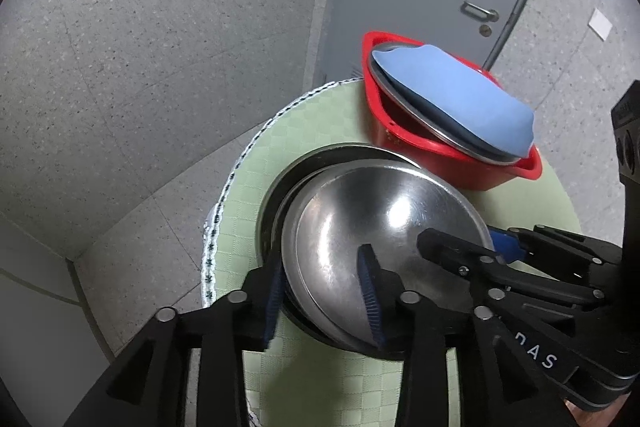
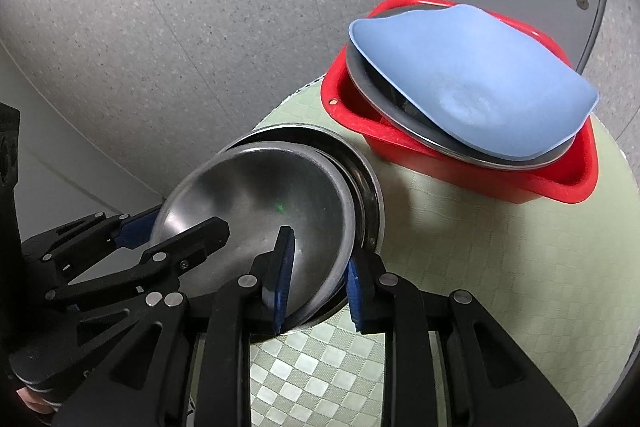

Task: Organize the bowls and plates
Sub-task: 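Lower the medium steel bowl into the larger steel bowl, then open both grippers and release the nested steel bowls, then grasp the rim of the nested steel bowl stack with both grippers and lift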

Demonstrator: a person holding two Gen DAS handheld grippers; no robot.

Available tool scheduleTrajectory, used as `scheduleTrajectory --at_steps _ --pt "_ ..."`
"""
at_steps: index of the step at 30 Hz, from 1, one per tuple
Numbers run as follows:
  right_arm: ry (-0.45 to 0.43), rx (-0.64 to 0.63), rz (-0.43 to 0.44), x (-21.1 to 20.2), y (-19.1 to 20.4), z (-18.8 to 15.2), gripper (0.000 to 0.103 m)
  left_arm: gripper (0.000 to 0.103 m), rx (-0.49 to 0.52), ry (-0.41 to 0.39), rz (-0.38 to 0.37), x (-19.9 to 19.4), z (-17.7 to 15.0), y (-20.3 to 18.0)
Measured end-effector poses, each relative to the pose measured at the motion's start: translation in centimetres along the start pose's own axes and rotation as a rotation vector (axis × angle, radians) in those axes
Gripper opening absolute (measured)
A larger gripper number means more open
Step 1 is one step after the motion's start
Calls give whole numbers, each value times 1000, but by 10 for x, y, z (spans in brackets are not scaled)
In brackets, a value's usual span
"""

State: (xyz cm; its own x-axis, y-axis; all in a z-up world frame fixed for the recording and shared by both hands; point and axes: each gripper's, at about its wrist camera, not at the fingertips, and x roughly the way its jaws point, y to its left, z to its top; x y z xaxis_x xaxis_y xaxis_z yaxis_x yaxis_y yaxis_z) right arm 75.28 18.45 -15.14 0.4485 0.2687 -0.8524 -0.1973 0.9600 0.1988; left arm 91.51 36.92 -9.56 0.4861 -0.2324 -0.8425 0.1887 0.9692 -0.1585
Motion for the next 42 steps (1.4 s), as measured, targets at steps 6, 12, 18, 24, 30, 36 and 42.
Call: scheduleTrajectory --at_steps 6,12,18,24,30,36,42 --pt "-22 4 3 -10 -3 -3 32 51 -27 -30 7 -10 -2 4" --pt "-75 30 5 -34 -8 -9 41 75 -42 -90 19 -31 -6 2" --pt "-154 76 -17 -69 -21 -15 60 88 -70 -176 47 -59 -15 6" --pt "-183 142 -23 -81 -38 -20 72 102 -122 -205 97 -61 -31 19" --pt "-127 208 14 -57 -51 -24 72 102 -147 -130 102 -31 -36 24" --pt "-72 240 64 -28 -47 -24 72 102 -148 -88 81 -7 -27 28" --pt "-36 262 90 -7 -47 -26 72 102 -135 -57 58 11 -22 35"
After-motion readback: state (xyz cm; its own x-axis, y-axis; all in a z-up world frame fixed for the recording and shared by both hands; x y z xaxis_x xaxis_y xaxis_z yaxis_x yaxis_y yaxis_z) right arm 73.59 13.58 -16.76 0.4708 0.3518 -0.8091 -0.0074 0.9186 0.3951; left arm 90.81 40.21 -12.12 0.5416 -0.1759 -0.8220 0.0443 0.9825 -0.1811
